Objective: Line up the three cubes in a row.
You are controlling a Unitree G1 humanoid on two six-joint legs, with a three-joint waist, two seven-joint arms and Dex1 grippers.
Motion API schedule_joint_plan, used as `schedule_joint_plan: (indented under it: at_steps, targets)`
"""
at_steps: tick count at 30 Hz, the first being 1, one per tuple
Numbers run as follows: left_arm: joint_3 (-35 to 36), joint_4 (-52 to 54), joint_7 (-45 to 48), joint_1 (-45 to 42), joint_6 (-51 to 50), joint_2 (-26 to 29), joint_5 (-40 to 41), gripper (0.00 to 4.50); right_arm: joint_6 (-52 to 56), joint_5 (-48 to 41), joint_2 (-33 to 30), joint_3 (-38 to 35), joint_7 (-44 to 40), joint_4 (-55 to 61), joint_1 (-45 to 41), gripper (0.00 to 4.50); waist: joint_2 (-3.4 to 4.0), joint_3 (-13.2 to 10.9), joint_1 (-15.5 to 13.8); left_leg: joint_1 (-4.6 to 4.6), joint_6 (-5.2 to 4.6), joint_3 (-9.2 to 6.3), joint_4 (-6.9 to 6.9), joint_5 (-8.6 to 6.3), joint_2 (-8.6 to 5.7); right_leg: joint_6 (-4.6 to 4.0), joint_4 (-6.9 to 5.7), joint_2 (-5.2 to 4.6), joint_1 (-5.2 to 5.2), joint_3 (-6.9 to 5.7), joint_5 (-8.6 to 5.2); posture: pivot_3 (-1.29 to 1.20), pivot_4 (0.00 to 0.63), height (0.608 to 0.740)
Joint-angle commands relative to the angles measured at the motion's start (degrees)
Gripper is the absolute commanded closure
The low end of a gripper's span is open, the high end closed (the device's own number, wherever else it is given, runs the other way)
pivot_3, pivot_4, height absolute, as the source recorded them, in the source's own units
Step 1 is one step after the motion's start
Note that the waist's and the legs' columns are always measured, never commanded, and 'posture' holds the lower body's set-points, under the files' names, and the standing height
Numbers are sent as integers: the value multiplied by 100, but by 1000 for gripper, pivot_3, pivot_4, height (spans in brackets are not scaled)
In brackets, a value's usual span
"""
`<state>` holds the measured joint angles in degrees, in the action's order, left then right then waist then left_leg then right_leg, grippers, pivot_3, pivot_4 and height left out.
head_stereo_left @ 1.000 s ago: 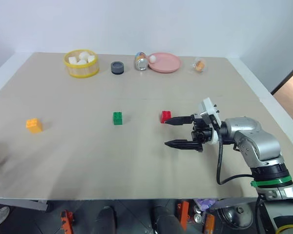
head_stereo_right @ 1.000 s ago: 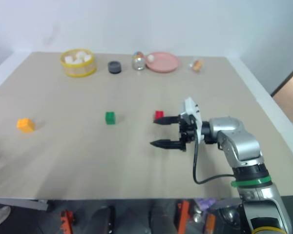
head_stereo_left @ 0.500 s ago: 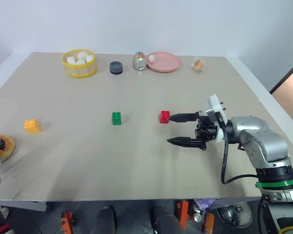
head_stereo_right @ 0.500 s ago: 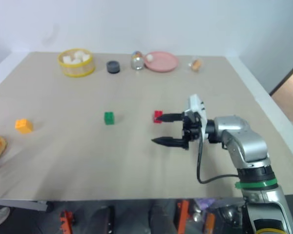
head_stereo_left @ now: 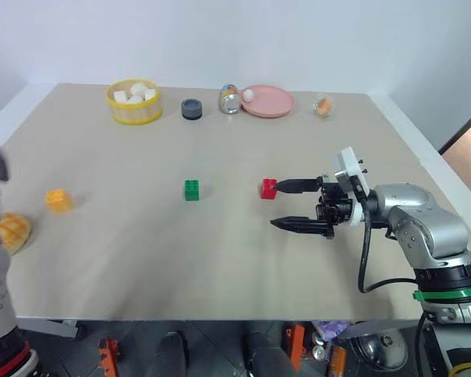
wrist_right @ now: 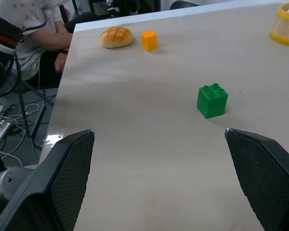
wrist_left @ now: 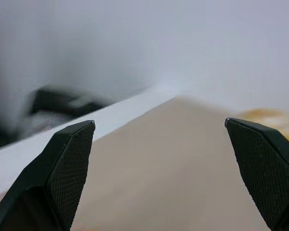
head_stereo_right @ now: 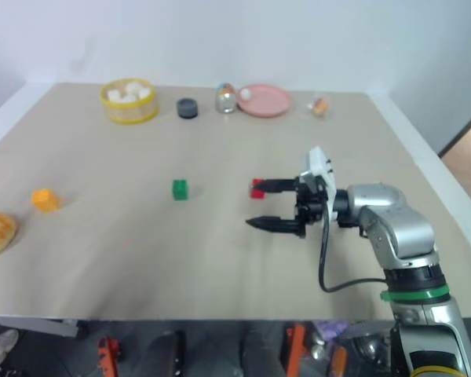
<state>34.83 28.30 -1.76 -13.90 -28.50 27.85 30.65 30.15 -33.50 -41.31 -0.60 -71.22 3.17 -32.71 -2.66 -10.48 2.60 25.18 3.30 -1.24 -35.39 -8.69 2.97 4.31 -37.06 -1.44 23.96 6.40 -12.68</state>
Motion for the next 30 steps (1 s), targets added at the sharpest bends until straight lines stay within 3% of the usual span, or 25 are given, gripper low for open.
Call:
schedule_joint_plan:
  at_steps: [1, 9, 13, 21, 30]
  targets:
    - [-779, 403, 875, -11, 293, 118, 101, 32, 67, -42, -148, -399, 257, -85, -82, 0, 3, -1, 34, -2, 0, 3, 1, 0, 0, 2, 1, -1, 0, 2, -1, 0, 150, 740]
    - [-2278, 613, 3487, 647, 605, 643, 478, 32, -191, 404, 175, -320, 1164, 218, 684, 0, 11, -5, 29, 0, -3, 2, 39, -3, 8, -2, -3, 12, 21, 6, -23, 0, 150, 740]
    - [-2825, 254, 4701, 909, 890, 978, 350, 32, -1004, 1159, 487, 37, 1504, -323, 799, 0, 13, -5, 29, -5, -4, 2, 40, -2, 8, -3, -4, 13, 22, 7, -22, 0, 150, 740]
    - [-3064, -424, 5395, 696, 1339, 999, 2, 32, -2129, 1686, 663, 172, 1139, -2328, -164, 0, 30, -15, 33, -2, -14, 5, 9, 5, 6, -3, -4, 9, 13, 8, -1, 0, 150, 740]
    - [-2723, -51, 5691, 1318, 1499, 1082, 182, 32, -2649, 1785, 752, 254, 230, -3654, -914, 0, 36, -19, 35, -1, -16, 4, 26, 2, 8, 1, -4, 10, 16, 7, -12, 0, 150, 740]
